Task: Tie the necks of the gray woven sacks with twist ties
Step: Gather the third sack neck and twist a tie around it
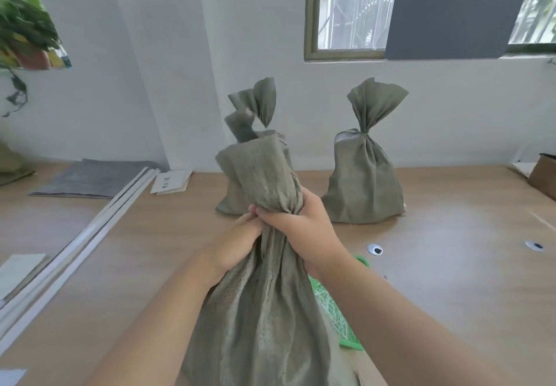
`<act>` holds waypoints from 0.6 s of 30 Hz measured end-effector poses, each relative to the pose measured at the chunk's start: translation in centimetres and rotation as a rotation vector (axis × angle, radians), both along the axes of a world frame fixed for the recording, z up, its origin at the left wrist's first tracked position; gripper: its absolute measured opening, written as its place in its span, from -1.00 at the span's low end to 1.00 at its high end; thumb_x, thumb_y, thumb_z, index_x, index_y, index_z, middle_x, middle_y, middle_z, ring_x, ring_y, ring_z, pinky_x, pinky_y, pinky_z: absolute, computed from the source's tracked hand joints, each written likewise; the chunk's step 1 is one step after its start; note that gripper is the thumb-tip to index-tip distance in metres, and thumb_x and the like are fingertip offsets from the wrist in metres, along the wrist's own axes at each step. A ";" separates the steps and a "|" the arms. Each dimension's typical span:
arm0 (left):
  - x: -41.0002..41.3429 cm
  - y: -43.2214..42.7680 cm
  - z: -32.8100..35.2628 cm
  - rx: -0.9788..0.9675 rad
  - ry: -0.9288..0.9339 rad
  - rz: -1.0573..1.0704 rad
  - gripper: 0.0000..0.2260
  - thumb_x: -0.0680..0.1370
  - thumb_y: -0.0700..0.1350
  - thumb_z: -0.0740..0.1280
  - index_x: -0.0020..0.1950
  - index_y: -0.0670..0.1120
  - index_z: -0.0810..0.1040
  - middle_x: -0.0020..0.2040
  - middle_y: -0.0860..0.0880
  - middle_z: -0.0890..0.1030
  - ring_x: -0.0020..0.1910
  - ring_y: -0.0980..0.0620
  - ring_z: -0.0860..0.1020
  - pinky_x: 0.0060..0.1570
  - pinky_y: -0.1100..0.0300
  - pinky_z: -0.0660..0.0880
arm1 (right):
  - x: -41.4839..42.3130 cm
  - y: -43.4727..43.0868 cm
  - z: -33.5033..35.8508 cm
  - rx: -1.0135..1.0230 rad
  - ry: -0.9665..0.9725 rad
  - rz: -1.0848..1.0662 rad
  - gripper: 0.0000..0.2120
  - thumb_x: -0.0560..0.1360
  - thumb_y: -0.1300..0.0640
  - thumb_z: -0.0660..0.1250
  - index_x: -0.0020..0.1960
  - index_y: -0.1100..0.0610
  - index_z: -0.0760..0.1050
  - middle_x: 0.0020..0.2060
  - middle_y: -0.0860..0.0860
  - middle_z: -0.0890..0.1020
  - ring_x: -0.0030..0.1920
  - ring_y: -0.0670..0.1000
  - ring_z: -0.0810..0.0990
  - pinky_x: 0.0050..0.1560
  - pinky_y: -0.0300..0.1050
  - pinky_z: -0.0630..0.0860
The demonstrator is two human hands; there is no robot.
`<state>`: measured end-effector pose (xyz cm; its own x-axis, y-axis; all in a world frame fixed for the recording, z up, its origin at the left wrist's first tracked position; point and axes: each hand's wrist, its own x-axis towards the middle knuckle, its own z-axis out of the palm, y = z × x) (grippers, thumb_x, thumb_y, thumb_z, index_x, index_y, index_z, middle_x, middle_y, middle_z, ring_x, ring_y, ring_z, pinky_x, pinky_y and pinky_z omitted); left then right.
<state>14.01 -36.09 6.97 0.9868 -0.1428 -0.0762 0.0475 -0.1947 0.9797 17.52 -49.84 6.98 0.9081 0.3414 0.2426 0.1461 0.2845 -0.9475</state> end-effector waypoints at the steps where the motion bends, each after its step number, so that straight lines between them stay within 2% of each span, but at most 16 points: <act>1: -0.2 0.5 -0.1 -0.118 0.054 -0.062 -0.72 0.60 -0.16 0.22 0.25 -0.04 0.61 0.22 -0.07 0.65 0.26 -0.02 0.57 0.31 0.06 0.43 | -0.2 0.1 0.0 0.076 0.058 0.005 -0.86 0.43 0.34 0.45 -0.02 0.24 0.61 -0.09 0.19 0.71 -0.02 0.17 0.68 0.11 0.14 0.57; 2: -0.4 1.1 -0.1 -0.155 0.059 -0.132 -0.61 0.52 -0.14 0.28 0.36 -0.07 0.53 0.32 -0.08 0.59 0.33 -0.03 0.52 0.34 0.03 0.41 | -0.4 0.3 0.1 0.149 0.124 0.006 -0.90 0.44 0.34 0.43 -0.06 0.23 0.61 -0.13 0.20 0.69 -0.07 0.17 0.66 0.06 0.13 0.57; 4: -0.6 1.5 -0.1 0.045 0.000 -0.238 -0.24 0.39 -0.05 0.42 0.55 -0.02 0.22 0.48 0.09 0.39 0.43 0.20 0.38 0.35 0.22 0.37 | -0.9 0.8 0.3 0.259 0.252 -0.001 -0.93 0.49 0.34 0.39 -0.03 0.26 0.58 -0.16 0.21 0.66 -0.12 0.16 0.63 0.00 0.11 0.57; 5: -0.7 1.1 -0.1 0.162 -0.049 -0.241 -0.09 0.32 -0.01 0.50 0.57 0.04 0.10 0.48 0.21 0.32 0.40 0.35 0.34 0.31 0.34 0.36 | -1.1 1.2 0.3 0.316 0.311 -0.005 -0.94 0.52 0.34 0.37 -0.01 0.28 0.56 -0.18 0.20 0.65 -0.15 0.15 0.63 -0.01 0.09 0.58; 6: -0.7 0.8 -0.3 0.241 -0.083 -0.195 -0.01 0.25 0.01 0.57 0.54 0.09 0.08 0.41 0.29 0.31 0.34 0.45 0.35 0.24 0.42 0.38 | -1.2 1.6 0.2 0.378 0.364 -0.006 -0.96 0.54 0.34 0.35 -0.01 0.29 0.55 -0.21 0.19 0.64 -0.18 0.13 0.63 -0.03 0.06 0.59; 8: -0.8 0.1 -0.7 0.248 -0.119 -0.095 -0.02 0.16 -0.06 0.65 0.42 0.19 0.15 0.31 0.25 0.39 0.22 0.47 0.43 0.13 0.44 0.43 | -1.2 2.0 0.2 0.479 0.456 -0.008 -0.95 0.54 0.31 0.36 -0.11 0.27 0.54 -0.22 0.19 0.62 -0.24 0.10 0.62 -0.08 0.01 0.60; 11: -0.7 0.1 -1.4 0.232 -0.130 -0.056 0.05 0.12 -0.05 0.69 0.43 0.18 0.11 0.34 0.17 0.40 0.26 0.40 0.44 0.22 0.36 0.44 | -1.1 2.0 0.1 0.535 0.507 0.022 -0.82 0.53 0.28 0.37 -0.25 0.21 0.54 -0.20 0.19 0.61 -0.26 0.08 0.62 -0.10 -0.01 0.60; 15: -0.6 -0.6 -0.7 0.264 -0.162 -0.076 -0.10 0.23 -0.21 0.67 0.26 0.33 0.17 0.20 0.41 0.41 0.17 0.49 0.45 0.10 0.46 0.45 | -1.0 1.0 0.1 0.521 0.437 0.031 -0.85 0.53 0.29 0.37 -0.23 0.21 0.53 -0.24 0.16 0.61 -0.22 0.07 0.63 -0.02 0.02 0.59; 16: -0.4 -1.0 -0.7 0.307 -0.181 -0.076 -0.13 0.24 -0.17 0.67 0.28 0.33 0.21 0.18 0.42 0.45 0.17 0.44 0.49 0.12 0.40 0.48 | -0.8 0.7 0.0 0.459 0.390 0.003 -0.90 0.52 0.29 0.38 -0.18 0.22 0.54 -0.26 0.14 0.62 -0.19 0.07 0.63 0.00 0.03 0.59; 18: 0.3 -1.6 -1.2 0.386 -0.214 -0.061 -0.28 0.25 -0.10 0.61 0.31 0.16 0.37 0.15 0.20 0.59 0.15 0.23 0.59 0.14 0.09 0.57 | -0.5 -0.1 -0.1 0.311 0.259 -0.043 -0.93 0.48 0.28 0.43 -0.07 0.24 0.55 -0.27 0.10 0.63 -0.15 0.05 0.62 -0.01 -0.02 0.57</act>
